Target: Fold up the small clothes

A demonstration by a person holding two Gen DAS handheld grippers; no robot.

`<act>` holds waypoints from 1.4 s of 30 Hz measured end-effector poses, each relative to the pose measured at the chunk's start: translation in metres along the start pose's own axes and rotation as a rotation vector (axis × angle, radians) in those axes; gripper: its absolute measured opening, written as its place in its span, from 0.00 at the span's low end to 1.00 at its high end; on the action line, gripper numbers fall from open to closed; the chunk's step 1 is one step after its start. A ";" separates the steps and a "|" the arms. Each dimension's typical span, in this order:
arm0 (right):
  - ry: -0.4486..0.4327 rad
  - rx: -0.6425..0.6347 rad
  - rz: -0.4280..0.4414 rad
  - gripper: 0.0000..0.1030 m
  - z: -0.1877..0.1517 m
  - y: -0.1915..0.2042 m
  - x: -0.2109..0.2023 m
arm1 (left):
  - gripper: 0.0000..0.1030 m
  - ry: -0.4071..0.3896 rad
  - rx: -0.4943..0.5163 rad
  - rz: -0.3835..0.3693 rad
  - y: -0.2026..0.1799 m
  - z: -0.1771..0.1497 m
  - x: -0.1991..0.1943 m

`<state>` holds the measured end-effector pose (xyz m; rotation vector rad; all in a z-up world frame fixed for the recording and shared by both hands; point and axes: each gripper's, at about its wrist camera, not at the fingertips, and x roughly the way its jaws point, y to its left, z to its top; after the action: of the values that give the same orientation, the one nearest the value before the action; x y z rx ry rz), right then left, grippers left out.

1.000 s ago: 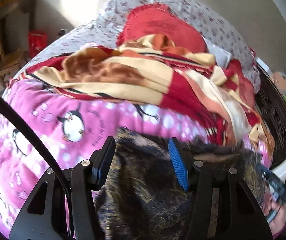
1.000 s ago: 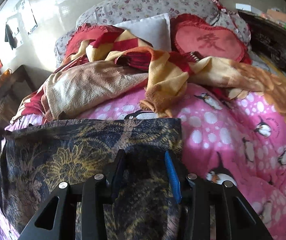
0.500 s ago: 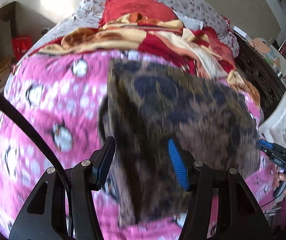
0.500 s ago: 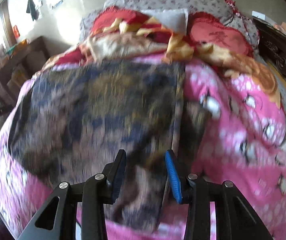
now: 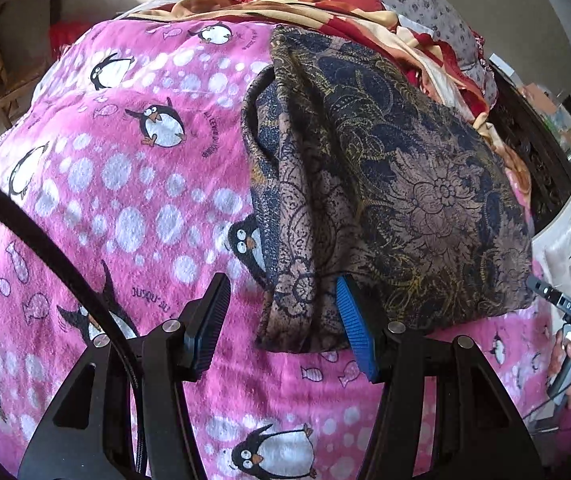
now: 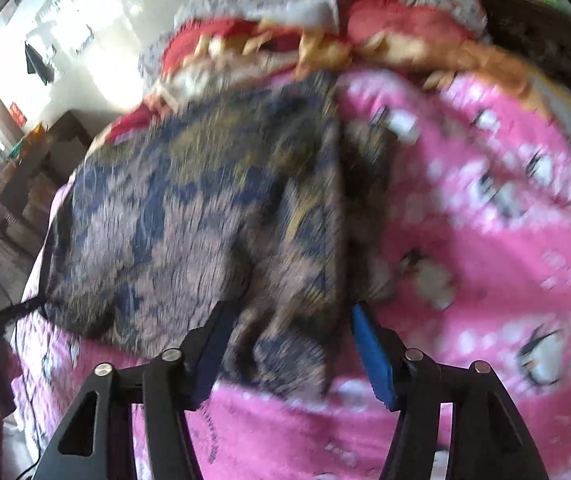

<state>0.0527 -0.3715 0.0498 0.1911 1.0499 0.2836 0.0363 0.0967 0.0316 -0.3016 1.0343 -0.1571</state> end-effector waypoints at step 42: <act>0.027 -0.509 0.017 0.46 0.041 0.286 0.067 | 0.54 -0.038 0.007 0.043 0.003 -0.009 0.009</act>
<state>0.0802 -0.0801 0.0969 -0.2626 0.9715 0.5588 0.0328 0.0956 0.0188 -0.2751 1.0015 -0.1157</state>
